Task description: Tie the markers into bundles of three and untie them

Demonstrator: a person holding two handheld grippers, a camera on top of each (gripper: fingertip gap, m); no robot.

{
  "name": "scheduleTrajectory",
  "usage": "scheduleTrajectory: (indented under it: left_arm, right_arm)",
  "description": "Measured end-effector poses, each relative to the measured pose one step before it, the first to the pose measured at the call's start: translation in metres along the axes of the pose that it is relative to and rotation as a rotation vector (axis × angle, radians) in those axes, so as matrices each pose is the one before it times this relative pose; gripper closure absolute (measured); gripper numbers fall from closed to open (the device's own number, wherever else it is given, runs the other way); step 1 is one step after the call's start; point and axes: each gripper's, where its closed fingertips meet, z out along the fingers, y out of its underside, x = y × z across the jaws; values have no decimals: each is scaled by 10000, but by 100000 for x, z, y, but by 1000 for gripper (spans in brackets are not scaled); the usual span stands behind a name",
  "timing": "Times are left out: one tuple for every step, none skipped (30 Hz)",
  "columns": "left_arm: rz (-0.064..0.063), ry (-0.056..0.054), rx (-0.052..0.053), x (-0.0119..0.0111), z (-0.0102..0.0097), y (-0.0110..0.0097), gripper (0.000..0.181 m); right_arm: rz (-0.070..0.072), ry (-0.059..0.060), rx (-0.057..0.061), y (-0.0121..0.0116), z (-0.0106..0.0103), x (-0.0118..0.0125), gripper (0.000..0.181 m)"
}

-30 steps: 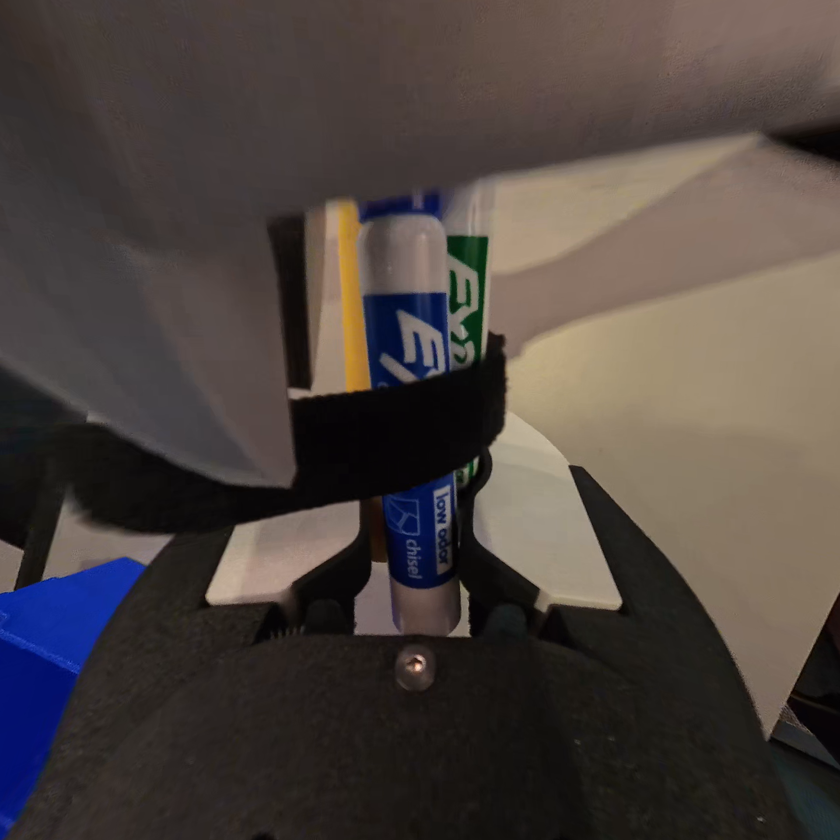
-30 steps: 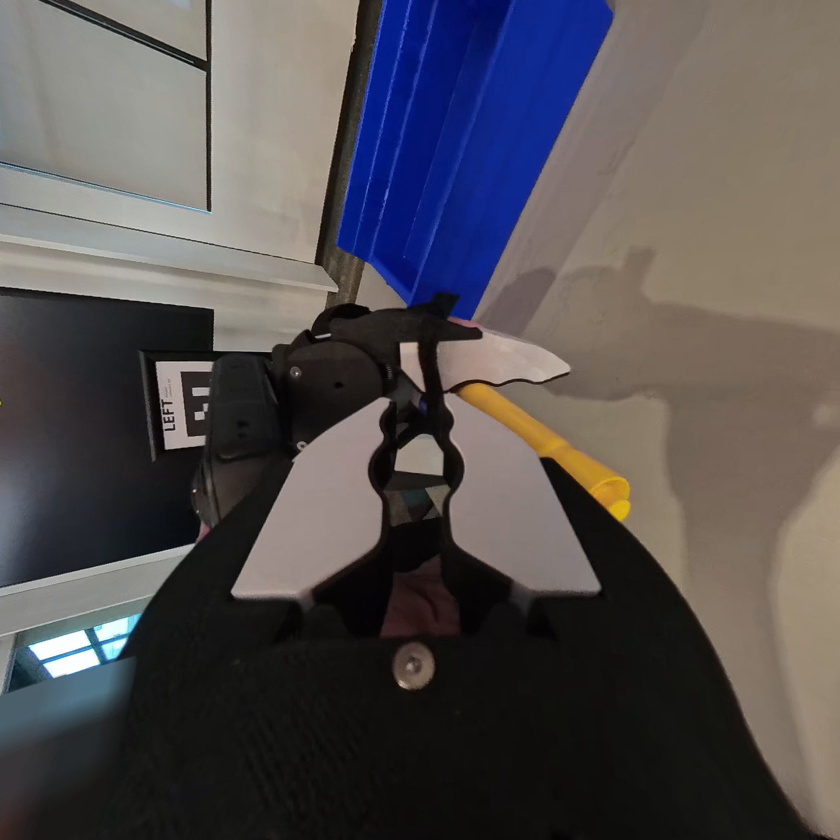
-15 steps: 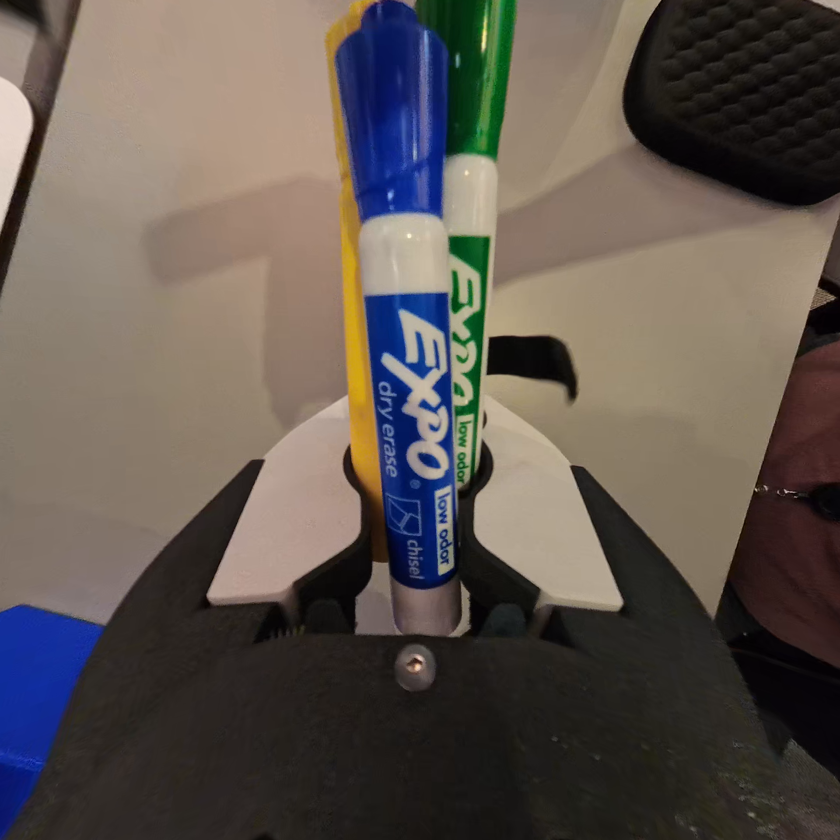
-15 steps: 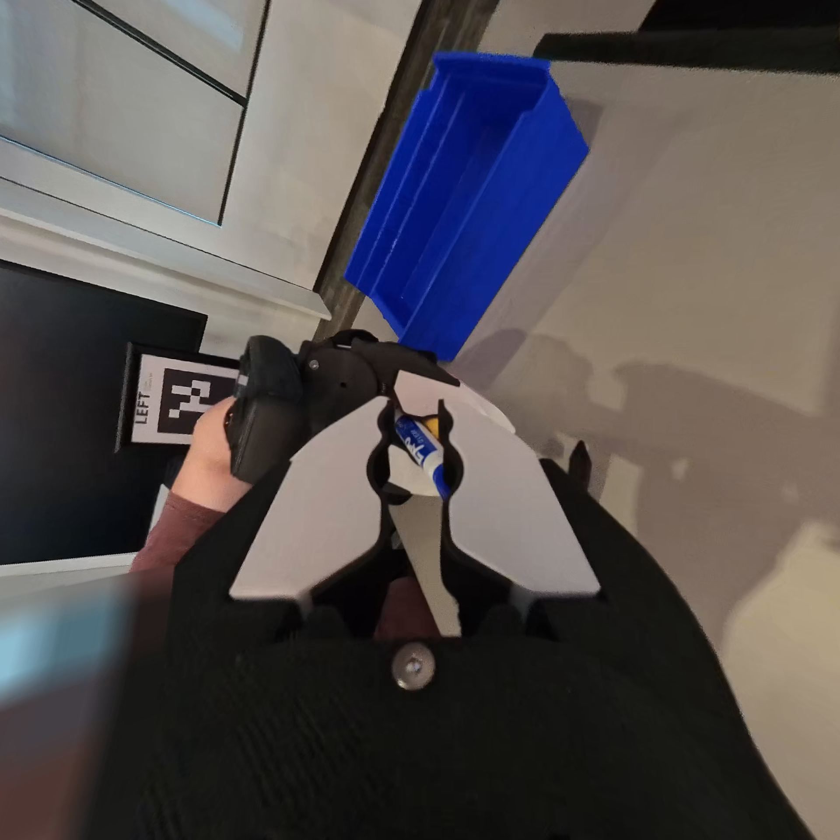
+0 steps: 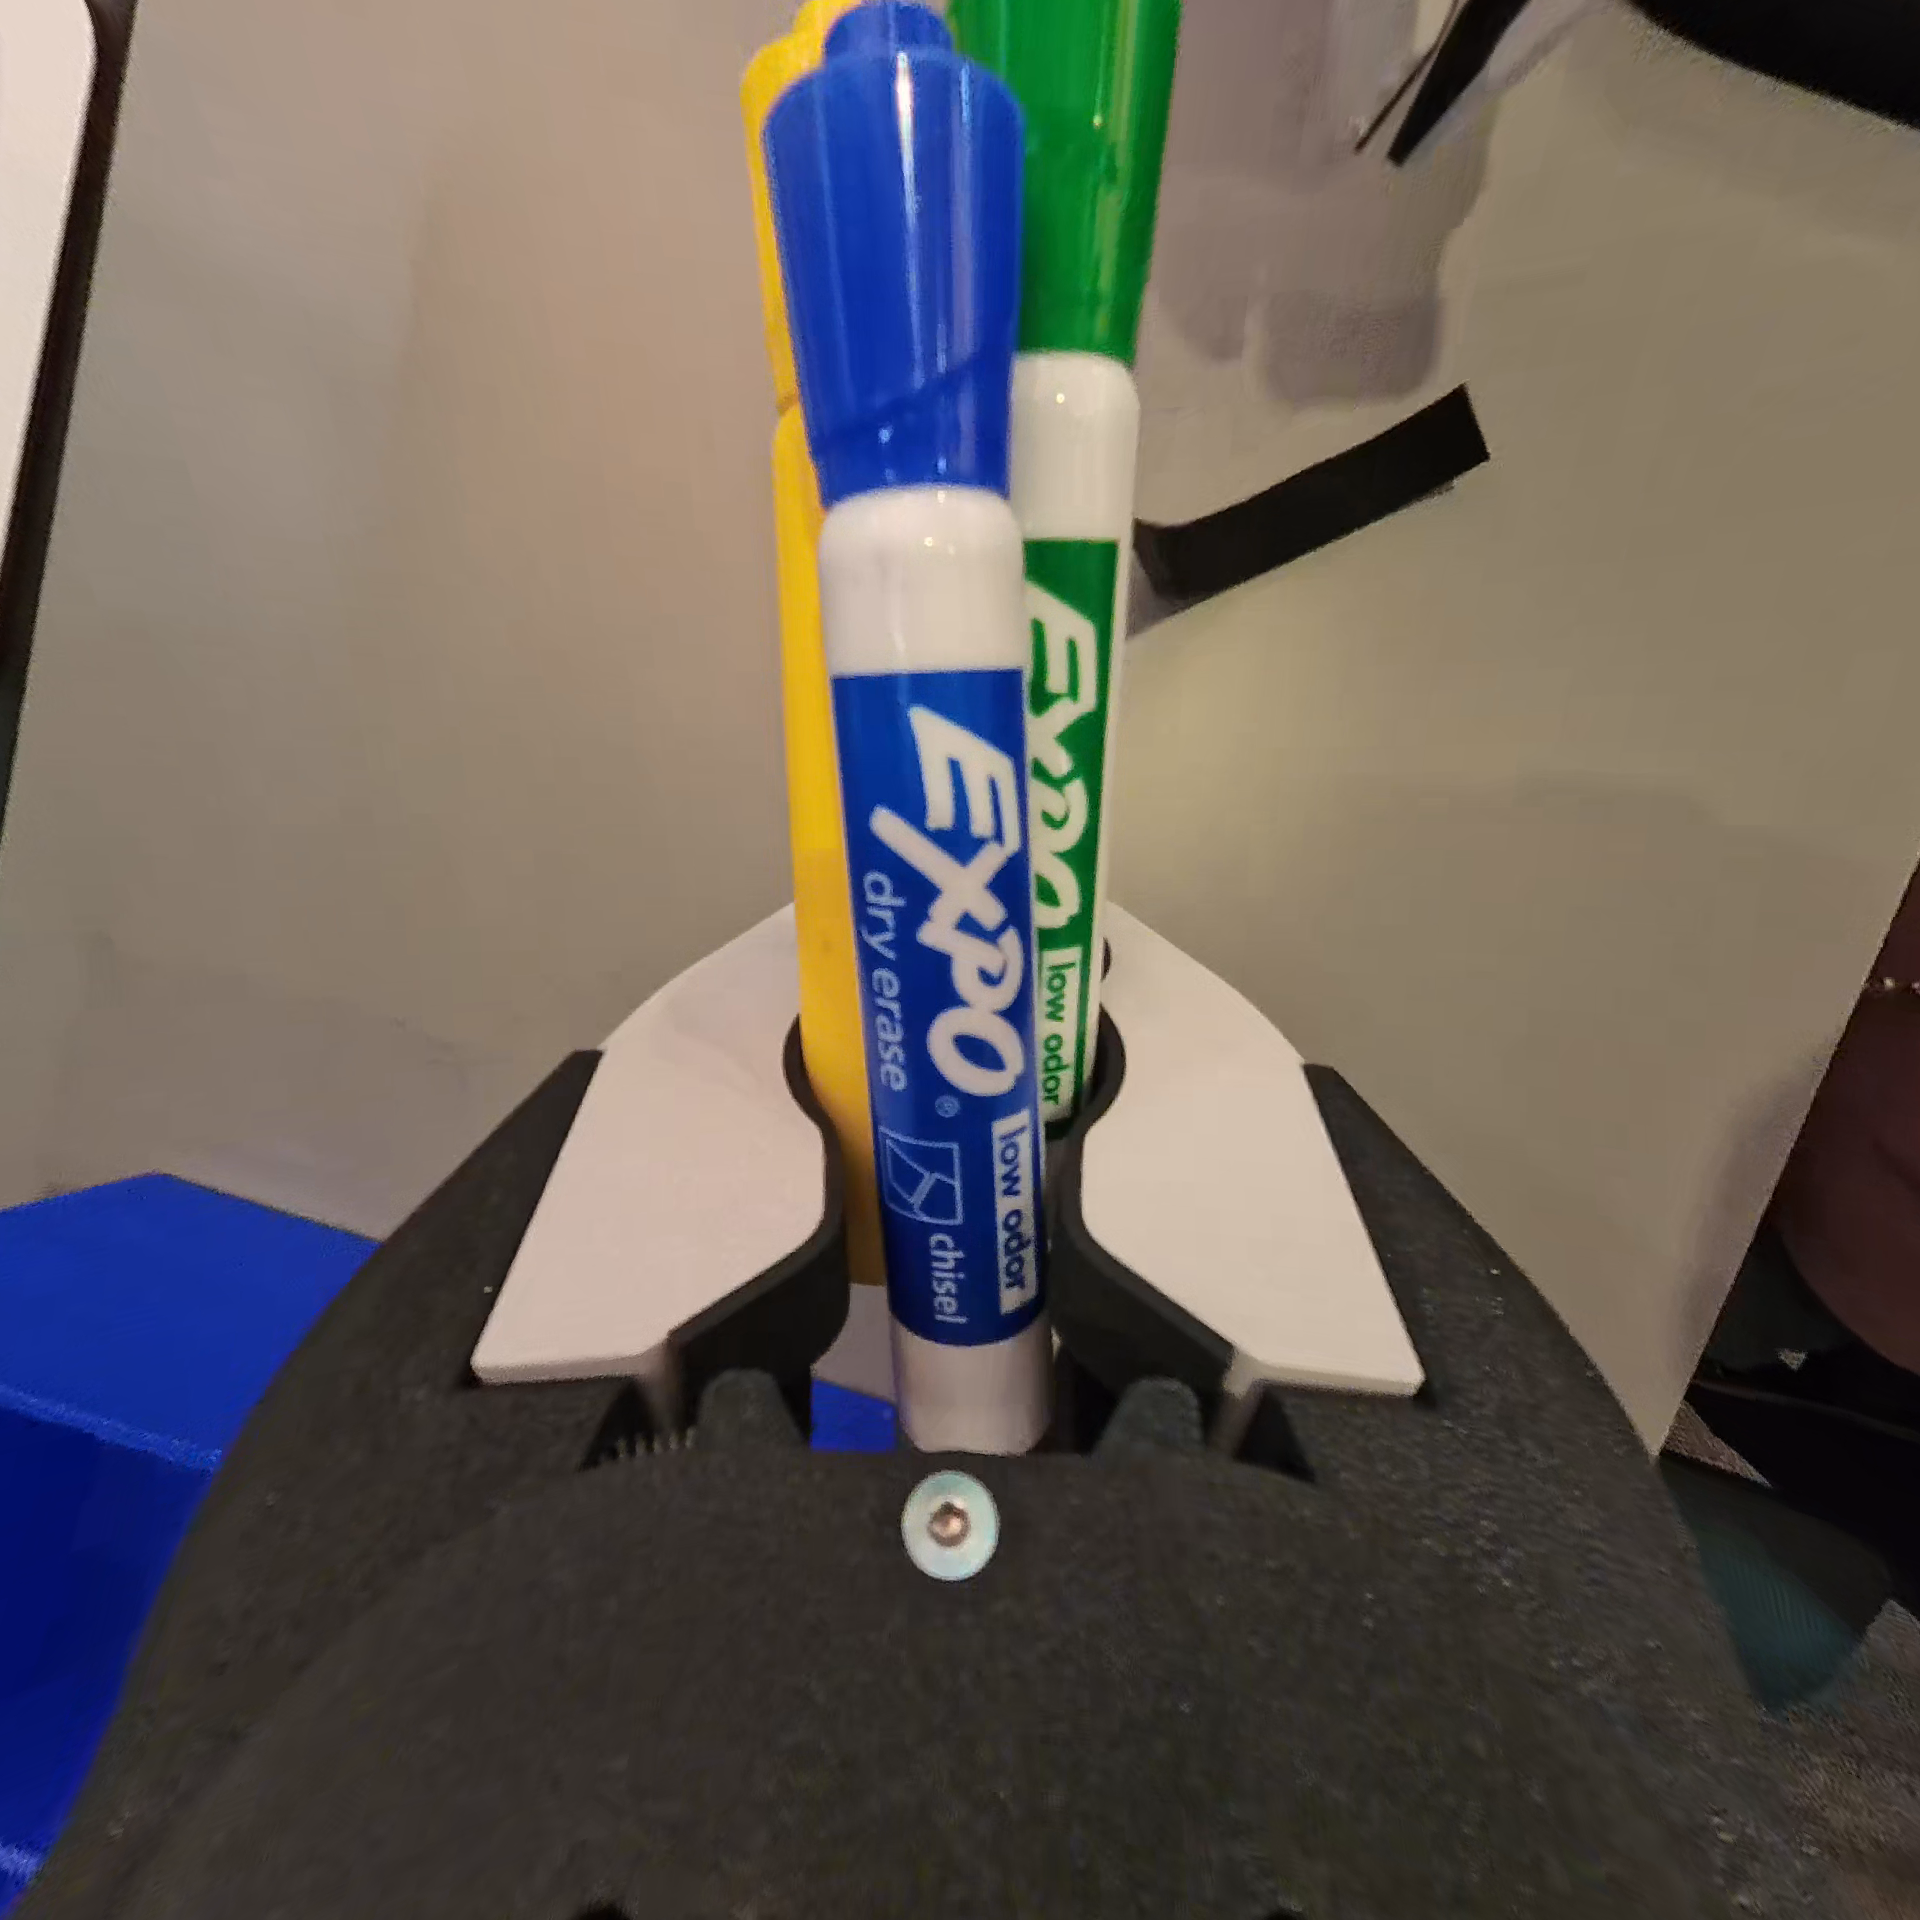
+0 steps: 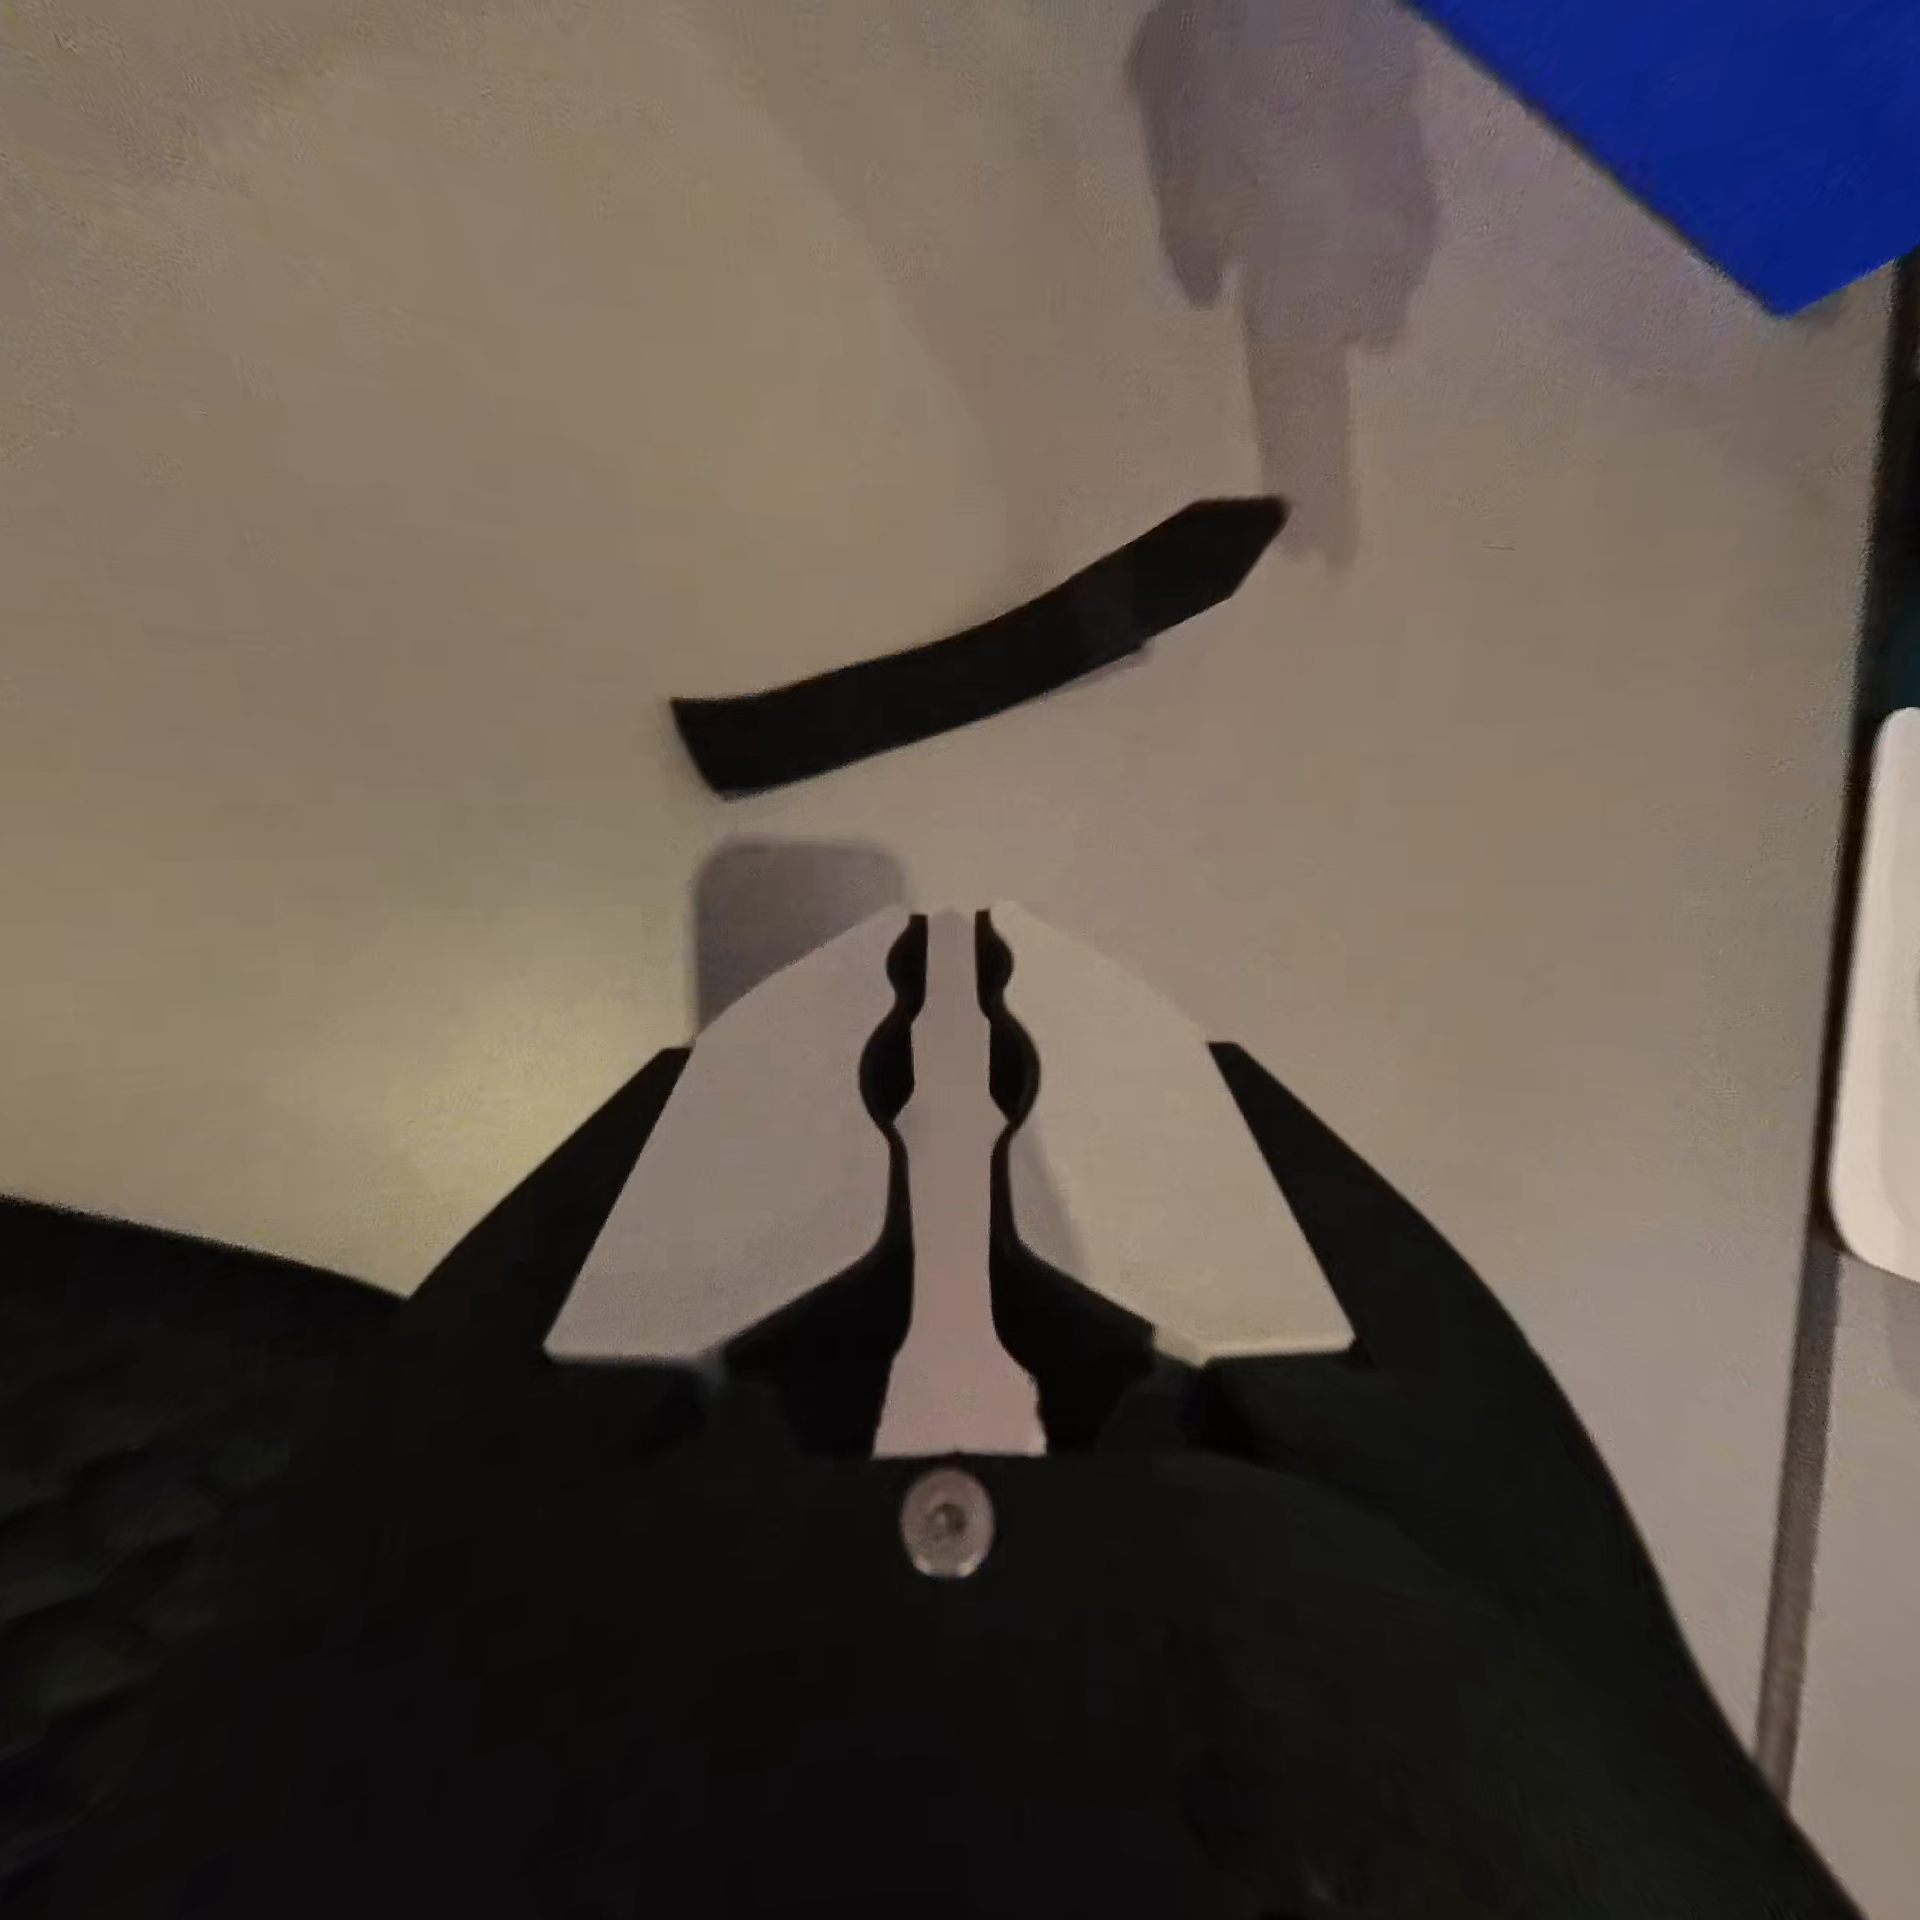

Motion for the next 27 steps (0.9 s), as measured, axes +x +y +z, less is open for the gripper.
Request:
scheduleTrajectory:
  left_arm:
    - [1,-108,-108,-75,-103,337,138]
    - [-7,-55,-75,-21,-88,228,138]
    - [-59,4,-25,24,-57,94,138]
    - [-50,-20,34,-29,-56,-57,138]
    - [-56,-7,35,-31,-33,-102,138]
    - [-52,18,38,3,-24,-143,138]
    - [-10,-23,39,-37,-9,-155,138]
    - [-19,0,-6,-27,-13,-82,138]
    - [-28,27,-21,23,12,-69,138]
    - [-19,5,16,38,21,-88,138]
    - [-9,36,-26,88,45,-7,138]
    - [20,-3,-52,76,57,71,137]
    - [20,16,-76,110,66,138,137]
    - [17,41,-108,147,82,212,138]
    - [37,-1,-76,93,91,177,138]
    - [29,37,-71,140,74,167,137]
    - [50,27,-66,96,54,118,138]
    - [52,-14,-38,1,29,40,138]
    - [25,-9,-31,-54,13,-13,138]
    - [4,3,6,-62,-4,-84,138]
    - [-18,27,38,-31,-3,-149,138]
    - [-28,18,40,-21,-1,-153,138]
    - [-7,10,25,-3,15,-125,138]
    - [15,21,-7,27,38,-65,138]
    - [19,20,-46,25,41,14,138]
    - [5,-19,-50,-45,48,25,138]
    - [-3,11,-23,0,34,-10,138]
  right_arm:
    - [-48,-189,-212,798,546,-794,172]
    - [46,-122,-15,165,525,-510,172]
    - [73,-191,188,-405,597,-516,172]
    - [-11,-251,121,-498,713,-550,172]
    - [-160,-169,-105,-279,763,-394,172]
    - [-229,-138,-96,-339,737,-306,172]
    - [-145,-189,78,-603,683,-340,171]
    - [-40,-175,229,-844,613,-288,169]
    - [-40,-103,225,-812,499,-172,164]
    - [-103,51,90,-552,300,74,160]
    - [-139,212,89,-391,42,299,159]
    - [-139,236,192,-335,-248,311,157]
    - [-84,186,172,-119,-437,271,157]
    - [-22,181,21,238,-535,300,154]
    - [-25,216,-124,538,-520,372,152]
    - [-122,291,-253,775,-400,463,150]
    - [-233,277,-307,768,-162,366,149]
    - [-214,200,-207,418,103,199,145]
    - [-120,28,-96,75,353,-55,142]
    - [-93,-168,-103,-82,517,-319,142]
    - [-166,-91,-148,-114,552,-142,141]
    - [-205,-29,-114,-142,453,36,141]
    - [-153,-115,-35,-235,302,36,143]
    - [-118,-114,-81,-156,237,144,143]
    - [-125,-177,-135,-32,186,120,145]
    - [-96,-255,-173,29,167,51,150]
    - [-37,-257,-179,82,192,47,156]
